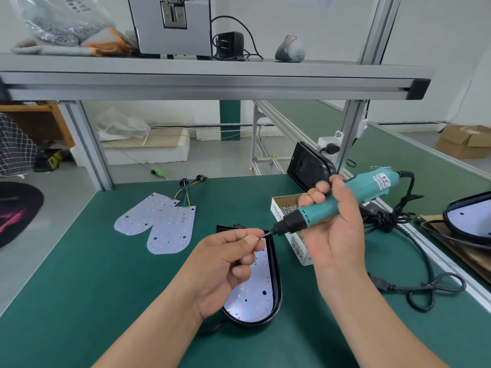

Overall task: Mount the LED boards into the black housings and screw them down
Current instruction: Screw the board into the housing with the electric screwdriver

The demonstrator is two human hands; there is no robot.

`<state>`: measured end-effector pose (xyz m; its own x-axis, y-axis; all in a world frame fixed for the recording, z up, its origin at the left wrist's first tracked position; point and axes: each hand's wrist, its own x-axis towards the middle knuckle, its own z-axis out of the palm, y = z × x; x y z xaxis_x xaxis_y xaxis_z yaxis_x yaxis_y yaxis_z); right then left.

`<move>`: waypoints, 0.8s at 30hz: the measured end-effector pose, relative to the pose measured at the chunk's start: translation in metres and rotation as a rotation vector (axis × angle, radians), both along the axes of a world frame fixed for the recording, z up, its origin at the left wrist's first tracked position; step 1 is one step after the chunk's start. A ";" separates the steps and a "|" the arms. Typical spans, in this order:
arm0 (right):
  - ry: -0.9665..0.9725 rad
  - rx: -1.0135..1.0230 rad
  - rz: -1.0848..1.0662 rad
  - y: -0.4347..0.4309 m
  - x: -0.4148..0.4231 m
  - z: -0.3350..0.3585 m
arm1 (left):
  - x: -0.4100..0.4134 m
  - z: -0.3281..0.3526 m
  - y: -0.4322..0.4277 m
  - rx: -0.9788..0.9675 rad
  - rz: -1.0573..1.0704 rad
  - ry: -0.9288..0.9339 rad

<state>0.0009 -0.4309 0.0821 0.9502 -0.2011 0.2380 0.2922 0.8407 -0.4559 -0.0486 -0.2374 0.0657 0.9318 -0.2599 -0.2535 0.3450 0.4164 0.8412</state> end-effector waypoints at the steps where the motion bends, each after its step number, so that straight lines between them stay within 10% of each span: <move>1: 0.000 -0.004 0.001 0.001 0.000 0.000 | 0.000 -0.001 0.000 -0.001 0.001 0.006; 24: -0.022 -0.030 0.019 0.000 0.000 -0.004 | 0.002 -0.010 -0.004 0.021 0.069 0.038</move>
